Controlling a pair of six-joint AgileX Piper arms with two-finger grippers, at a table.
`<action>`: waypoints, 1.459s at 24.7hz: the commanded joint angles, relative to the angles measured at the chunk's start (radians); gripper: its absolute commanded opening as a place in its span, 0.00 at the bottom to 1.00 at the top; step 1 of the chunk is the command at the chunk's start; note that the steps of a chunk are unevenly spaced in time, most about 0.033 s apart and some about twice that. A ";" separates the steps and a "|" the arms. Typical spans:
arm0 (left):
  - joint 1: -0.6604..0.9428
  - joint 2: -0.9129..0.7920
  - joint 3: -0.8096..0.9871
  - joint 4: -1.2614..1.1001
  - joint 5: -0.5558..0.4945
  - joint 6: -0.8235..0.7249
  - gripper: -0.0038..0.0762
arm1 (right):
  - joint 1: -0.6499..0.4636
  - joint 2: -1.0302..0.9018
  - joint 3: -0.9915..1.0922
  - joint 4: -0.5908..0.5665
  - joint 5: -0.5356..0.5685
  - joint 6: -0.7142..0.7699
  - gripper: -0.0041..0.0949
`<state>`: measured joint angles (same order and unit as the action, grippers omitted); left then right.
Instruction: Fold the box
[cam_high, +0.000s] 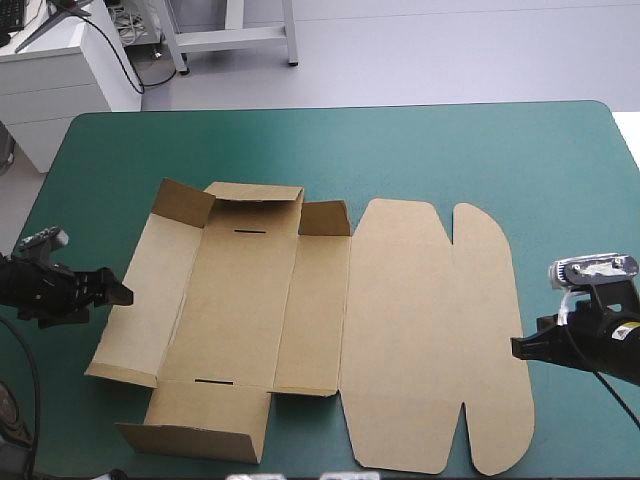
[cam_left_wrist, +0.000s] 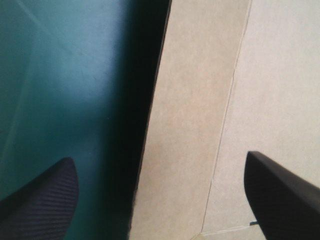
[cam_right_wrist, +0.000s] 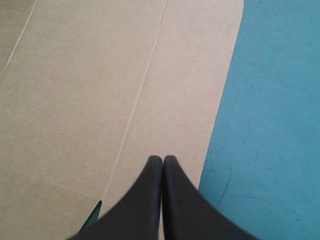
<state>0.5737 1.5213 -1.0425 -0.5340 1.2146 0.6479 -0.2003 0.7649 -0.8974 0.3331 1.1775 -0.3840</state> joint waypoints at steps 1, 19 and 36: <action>-0.007 -0.020 0.035 -0.084 0.055 0.054 0.84 | -0.004 -0.005 -0.020 0.030 -0.035 -0.009 0.02; -0.195 -0.020 0.107 -0.143 0.019 0.115 0.83 | -0.004 -0.005 -0.020 0.031 -0.029 -0.011 0.02; -0.195 -0.020 0.105 -0.081 0.013 0.079 0.04 | -0.004 -0.005 -0.020 0.031 -0.024 -0.013 0.02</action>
<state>0.3849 1.5300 -0.9148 -0.5842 1.1943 0.7608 -0.2003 0.7649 -0.8974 0.3349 1.1875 -0.3872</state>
